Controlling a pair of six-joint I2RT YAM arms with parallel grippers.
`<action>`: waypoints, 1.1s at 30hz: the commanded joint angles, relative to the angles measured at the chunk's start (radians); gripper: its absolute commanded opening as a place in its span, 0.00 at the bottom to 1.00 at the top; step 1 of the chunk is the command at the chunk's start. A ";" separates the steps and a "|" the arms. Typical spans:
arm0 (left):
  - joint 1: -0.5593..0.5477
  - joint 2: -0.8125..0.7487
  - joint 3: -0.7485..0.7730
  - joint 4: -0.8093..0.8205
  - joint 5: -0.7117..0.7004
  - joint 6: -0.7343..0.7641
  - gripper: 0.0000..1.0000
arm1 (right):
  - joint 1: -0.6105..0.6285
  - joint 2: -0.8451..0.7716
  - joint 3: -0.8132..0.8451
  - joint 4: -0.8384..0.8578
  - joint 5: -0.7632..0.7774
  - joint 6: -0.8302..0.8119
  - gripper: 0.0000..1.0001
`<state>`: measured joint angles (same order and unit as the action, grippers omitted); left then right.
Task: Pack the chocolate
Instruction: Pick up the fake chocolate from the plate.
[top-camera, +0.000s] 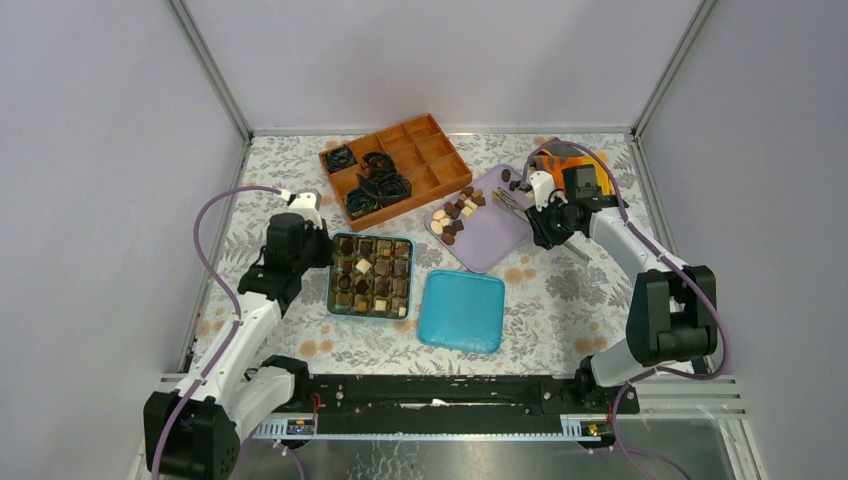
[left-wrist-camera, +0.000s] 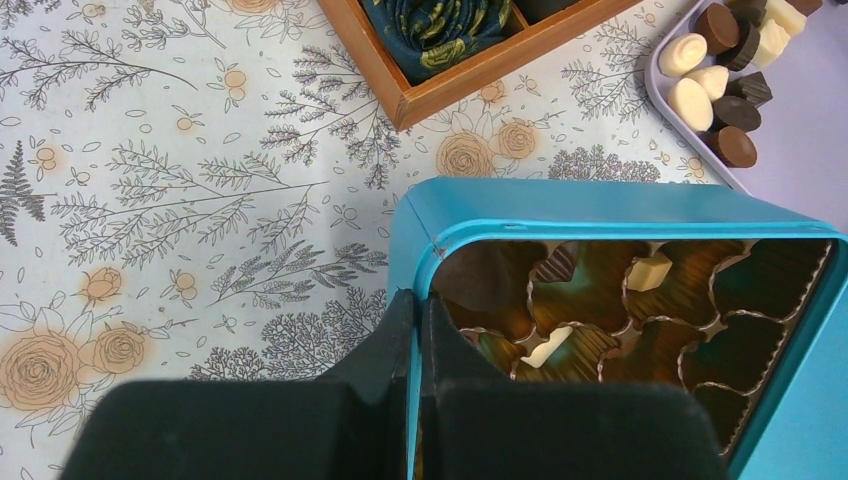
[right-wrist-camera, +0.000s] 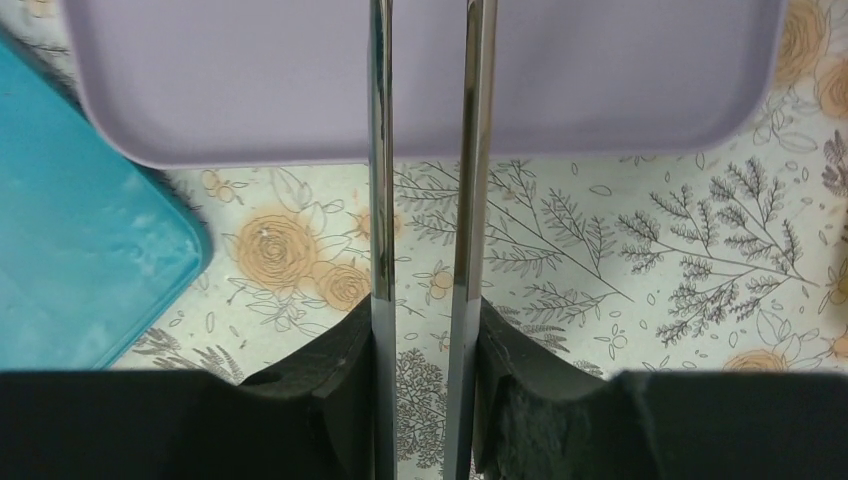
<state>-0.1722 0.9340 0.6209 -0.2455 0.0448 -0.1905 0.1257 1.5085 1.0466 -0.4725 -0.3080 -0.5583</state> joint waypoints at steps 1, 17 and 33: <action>0.005 0.005 0.053 0.058 0.035 -0.030 0.00 | -0.016 0.045 0.065 0.032 0.066 0.023 0.38; 0.005 0.009 0.055 0.054 0.047 -0.033 0.00 | -0.020 0.184 0.152 -0.010 0.095 0.018 0.41; 0.005 0.005 0.056 0.054 0.049 -0.035 0.00 | -0.020 0.314 0.265 -0.062 0.110 0.009 0.44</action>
<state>-0.1703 0.9501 0.6266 -0.2466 0.0685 -0.1959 0.1101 1.8053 1.2457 -0.5228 -0.2173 -0.5446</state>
